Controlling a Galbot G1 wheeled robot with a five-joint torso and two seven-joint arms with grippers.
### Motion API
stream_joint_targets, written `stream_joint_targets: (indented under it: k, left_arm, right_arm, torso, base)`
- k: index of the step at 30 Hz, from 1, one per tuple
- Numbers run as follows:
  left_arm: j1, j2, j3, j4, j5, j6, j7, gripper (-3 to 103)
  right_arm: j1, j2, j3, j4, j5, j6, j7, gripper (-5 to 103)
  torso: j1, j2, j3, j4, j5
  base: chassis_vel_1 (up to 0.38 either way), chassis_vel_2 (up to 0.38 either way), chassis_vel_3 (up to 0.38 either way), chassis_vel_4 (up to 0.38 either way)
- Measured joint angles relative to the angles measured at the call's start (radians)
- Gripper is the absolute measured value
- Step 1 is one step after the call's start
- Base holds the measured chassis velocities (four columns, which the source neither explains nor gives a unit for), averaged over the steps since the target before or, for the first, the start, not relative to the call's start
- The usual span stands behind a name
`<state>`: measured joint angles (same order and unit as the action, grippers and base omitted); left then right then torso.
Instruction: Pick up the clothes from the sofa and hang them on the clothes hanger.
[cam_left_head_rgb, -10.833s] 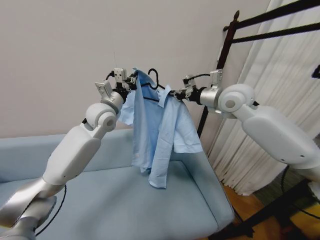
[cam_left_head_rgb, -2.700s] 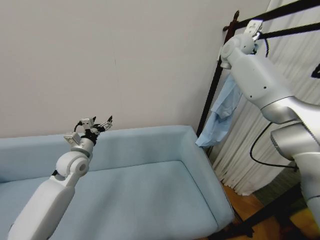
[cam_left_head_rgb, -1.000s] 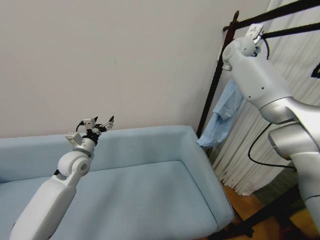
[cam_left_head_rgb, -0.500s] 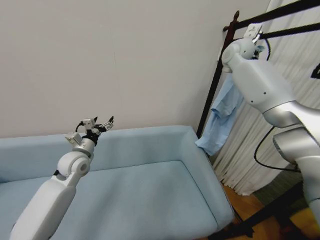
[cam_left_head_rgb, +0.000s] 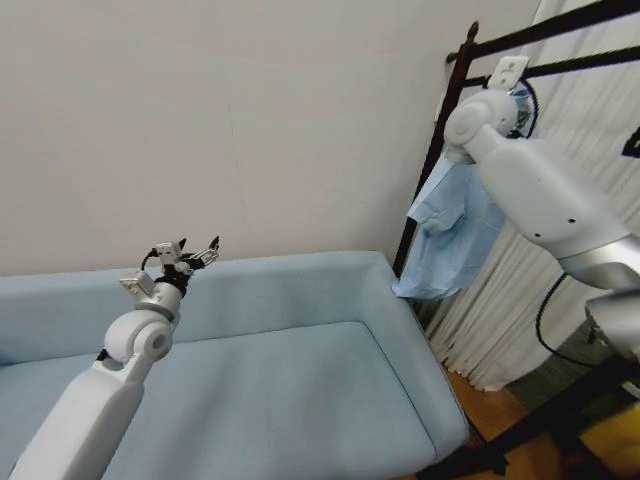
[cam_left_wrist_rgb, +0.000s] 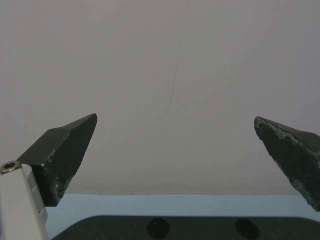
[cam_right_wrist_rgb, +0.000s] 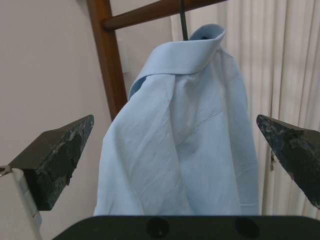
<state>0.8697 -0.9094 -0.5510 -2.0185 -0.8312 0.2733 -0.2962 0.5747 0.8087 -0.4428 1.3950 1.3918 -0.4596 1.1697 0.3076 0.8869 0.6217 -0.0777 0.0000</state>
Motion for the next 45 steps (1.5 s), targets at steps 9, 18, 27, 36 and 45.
stream_joint_targets:
  k: [9, 18, 27, 36, 45]
  left_arm:
    - [0.100, -0.021, -0.088, -0.095, 0.043, 0.079, -0.068, 100]
    - [0.240, -0.117, -0.090, -0.188, 0.198, 0.103, -0.078, 100]
    - [0.457, -0.259, -0.131, -0.272, 0.332, 0.056, -0.028, 100]
    - [0.557, -0.332, -0.137, -0.263, 0.425, -0.023, 0.027, 100]
    - [0.694, -0.425, -0.249, -0.234, 0.446, -0.114, 0.268, 100]
  right_arm:
    - [-0.227, -0.264, 0.092, 0.399, 0.044, 0.066, -0.309, 100]
    - [-0.747, -0.401, 0.404, 0.611, -0.003, 0.148, -0.590, 100]
    - [-1.230, -0.294, 0.677, 0.733, -0.178, 0.131, -0.673, 100]
    - [-1.785, -0.087, 0.991, 0.786, -0.504, 0.181, -0.875, 100]
    - [-1.996, 0.200, 1.104, 0.866, -0.679, 0.183, -1.115, 100]
  torso:
    - [0.000, 0.000, 0.000, 0.0002, 0.0002]
    - [0.000, 0.000, 0.000, -0.0004, 0.0005]
    - [0.000, 0.000, 0.000, 0.0005, -0.0004]
    - [0.000, 0.000, 0.000, -0.0007, 0.0000]
    - [0.000, 0.000, 0.000, 0.0001, 0.0000]
  base:
    - [0.000, 0.000, 0.000, 0.000]
    - [0.000, 0.000, 0.000, 0.000]
    - [0.000, 0.000, 0.000, 0.000]
    - [0.000, 0.000, 0.000, 0.000]
    - [0.000, 0.000, 0.000, 0.000]
